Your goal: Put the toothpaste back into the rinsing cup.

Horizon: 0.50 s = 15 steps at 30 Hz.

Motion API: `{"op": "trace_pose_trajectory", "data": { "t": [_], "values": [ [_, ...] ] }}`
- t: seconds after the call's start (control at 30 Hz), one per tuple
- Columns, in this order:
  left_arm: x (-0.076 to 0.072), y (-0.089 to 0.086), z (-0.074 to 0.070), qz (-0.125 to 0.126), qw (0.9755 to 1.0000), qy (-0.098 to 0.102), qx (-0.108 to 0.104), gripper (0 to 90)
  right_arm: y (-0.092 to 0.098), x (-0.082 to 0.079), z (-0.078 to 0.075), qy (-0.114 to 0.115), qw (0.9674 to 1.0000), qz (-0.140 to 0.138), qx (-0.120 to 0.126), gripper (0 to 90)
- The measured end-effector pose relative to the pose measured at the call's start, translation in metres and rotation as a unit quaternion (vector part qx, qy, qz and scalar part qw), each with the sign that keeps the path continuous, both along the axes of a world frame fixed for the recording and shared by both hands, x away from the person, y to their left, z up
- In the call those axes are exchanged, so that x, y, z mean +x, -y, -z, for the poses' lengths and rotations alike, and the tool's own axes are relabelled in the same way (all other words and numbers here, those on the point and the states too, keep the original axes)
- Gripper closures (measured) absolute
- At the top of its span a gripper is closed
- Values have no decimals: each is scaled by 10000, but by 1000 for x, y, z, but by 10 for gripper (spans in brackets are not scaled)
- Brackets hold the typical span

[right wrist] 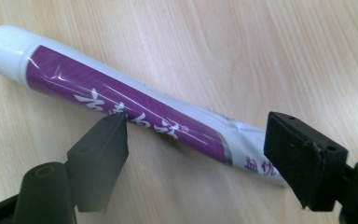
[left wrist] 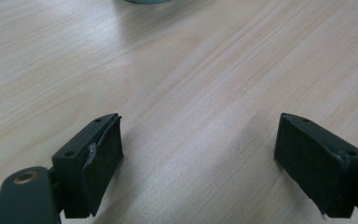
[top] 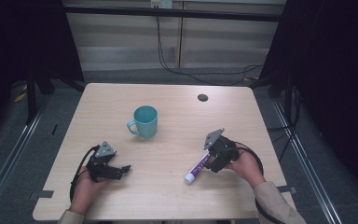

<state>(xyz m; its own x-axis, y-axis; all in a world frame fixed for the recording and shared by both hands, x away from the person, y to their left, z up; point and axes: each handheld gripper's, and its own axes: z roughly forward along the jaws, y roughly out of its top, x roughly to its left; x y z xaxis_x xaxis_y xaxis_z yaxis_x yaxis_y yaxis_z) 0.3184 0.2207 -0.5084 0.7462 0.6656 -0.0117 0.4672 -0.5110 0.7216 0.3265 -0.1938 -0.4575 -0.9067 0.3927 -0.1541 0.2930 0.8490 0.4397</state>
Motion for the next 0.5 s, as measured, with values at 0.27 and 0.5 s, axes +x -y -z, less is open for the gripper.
{"op": "trace_pose_trajectory", "data": {
  "t": [0.27, 0.5],
  "values": [
    [0, 0, 0, -1, 10000, -2, 4, 149, -9, 1, 3, -182, 9995, -258, -2, 207],
    [0, 0, 0, -8, 10000, -2, -4, 148, -18, 2, 17, -243, 9987, -344, -294, 390]
  ]
}}
